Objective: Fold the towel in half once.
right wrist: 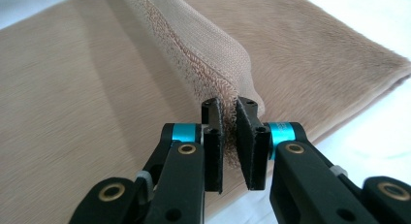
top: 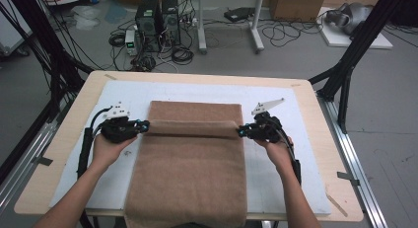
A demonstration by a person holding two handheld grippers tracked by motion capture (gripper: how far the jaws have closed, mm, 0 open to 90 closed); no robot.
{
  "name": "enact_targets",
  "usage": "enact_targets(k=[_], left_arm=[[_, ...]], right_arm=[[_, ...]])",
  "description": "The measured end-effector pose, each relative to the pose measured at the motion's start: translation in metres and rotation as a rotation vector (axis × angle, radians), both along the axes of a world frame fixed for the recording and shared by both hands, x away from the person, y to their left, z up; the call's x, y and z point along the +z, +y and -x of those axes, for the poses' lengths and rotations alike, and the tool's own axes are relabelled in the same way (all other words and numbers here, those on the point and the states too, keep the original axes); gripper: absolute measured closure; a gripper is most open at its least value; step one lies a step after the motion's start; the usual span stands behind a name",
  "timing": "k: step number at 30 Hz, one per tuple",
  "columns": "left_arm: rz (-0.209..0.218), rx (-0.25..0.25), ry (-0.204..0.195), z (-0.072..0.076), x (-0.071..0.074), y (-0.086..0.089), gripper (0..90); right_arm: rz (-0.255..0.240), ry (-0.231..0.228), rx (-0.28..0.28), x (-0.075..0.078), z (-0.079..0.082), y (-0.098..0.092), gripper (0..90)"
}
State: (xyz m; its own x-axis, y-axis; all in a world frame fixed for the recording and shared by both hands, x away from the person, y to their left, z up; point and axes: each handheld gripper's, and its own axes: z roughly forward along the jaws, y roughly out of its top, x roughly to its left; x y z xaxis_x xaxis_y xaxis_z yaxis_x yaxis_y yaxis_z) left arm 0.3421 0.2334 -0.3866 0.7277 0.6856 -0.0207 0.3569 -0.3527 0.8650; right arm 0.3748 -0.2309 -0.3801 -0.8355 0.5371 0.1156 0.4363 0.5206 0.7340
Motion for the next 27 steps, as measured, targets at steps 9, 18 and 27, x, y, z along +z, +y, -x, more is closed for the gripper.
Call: enact_targets(k=[9, 18, 27], left_arm=[[0.040, -0.152, -0.035, 0.084, 0.007, 0.018, 81.5], [-0.021, -0.078, -0.040, 0.061, -0.003, 0.007, 54.2], [-0.081, 0.101, 0.095, 0.005, -0.035, 0.006, 52.6]], right_arm=[[-0.087, -0.063, 0.189, 0.013, 0.081, -0.010, 74.9], [-0.035, -0.072, 0.097, 0.007, 0.064, -0.009, 51.8], [0.052, -0.069, -0.064, -0.017, 0.007, 0.002, 43.7]])
